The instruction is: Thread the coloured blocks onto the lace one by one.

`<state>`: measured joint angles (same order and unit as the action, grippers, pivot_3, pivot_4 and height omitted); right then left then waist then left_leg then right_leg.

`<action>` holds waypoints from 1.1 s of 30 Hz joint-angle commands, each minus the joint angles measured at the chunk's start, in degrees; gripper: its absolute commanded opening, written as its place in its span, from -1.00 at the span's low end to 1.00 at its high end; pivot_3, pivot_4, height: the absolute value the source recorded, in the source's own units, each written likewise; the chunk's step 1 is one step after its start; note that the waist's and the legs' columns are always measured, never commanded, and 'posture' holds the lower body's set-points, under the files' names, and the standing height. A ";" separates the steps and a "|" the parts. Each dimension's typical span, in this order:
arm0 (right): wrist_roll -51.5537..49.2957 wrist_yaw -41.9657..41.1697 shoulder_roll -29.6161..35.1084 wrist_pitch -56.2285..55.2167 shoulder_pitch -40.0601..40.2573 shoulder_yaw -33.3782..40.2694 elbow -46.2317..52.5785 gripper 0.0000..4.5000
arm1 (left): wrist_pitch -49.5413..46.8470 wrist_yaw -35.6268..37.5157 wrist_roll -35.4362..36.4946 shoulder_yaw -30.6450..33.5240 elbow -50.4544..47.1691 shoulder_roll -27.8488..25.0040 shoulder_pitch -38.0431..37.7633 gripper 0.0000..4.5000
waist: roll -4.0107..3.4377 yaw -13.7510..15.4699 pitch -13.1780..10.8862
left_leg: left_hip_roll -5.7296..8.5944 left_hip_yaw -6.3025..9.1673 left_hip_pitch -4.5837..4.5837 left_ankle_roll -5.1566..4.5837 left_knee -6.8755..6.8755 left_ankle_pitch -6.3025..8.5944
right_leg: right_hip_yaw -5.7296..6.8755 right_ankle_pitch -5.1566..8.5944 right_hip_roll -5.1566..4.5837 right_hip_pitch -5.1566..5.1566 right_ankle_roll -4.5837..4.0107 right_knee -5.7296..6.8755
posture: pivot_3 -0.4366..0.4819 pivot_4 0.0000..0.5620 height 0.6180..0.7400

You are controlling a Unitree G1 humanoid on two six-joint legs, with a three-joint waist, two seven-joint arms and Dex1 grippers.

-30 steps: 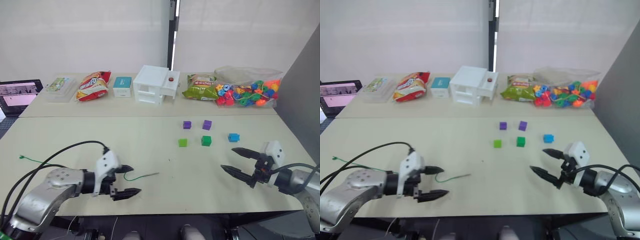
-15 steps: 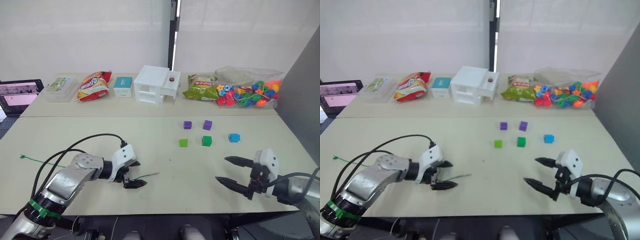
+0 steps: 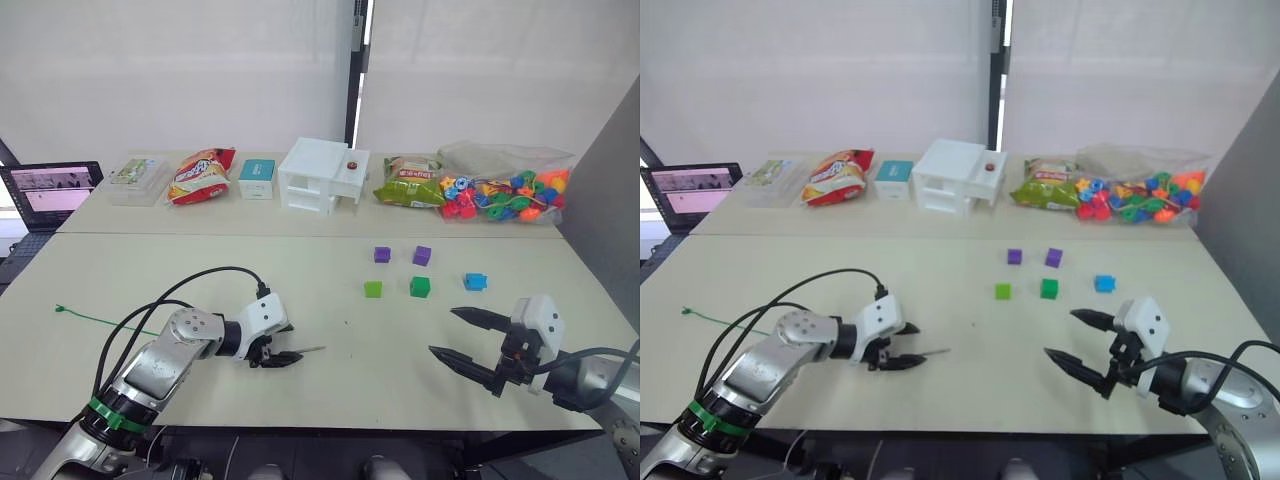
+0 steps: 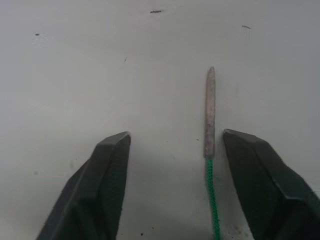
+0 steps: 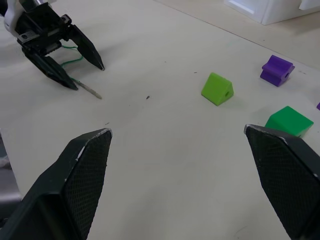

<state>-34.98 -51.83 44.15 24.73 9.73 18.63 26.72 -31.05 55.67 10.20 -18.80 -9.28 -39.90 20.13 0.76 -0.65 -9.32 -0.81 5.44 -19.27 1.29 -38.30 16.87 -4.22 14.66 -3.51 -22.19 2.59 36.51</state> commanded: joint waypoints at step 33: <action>11.23 41.14 -22.54 8.05 -3.11 1.85 1.13 1.00 | -14.92 6.55 12.26 10.45 -14.96 -9.22 -2.57 -0.99 | -0.20 -0.99 0.01 | -0.01 0.08 -0.74 -0.07 0.00 0.04 | 0.03 0.00 0.00 -1.23 -0.08 0.26 | -0.05 -0.47 1.00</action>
<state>-25.96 -13.45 20.66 31.94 8.17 20.18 27.92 -45.36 63.05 21.06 -10.02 -21.99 -49.03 17.24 0.55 -1.64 -9.32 -0.81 5.51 -20.03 1.24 -38.30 16.90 -4.19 14.65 -3.51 -23.42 2.50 36.77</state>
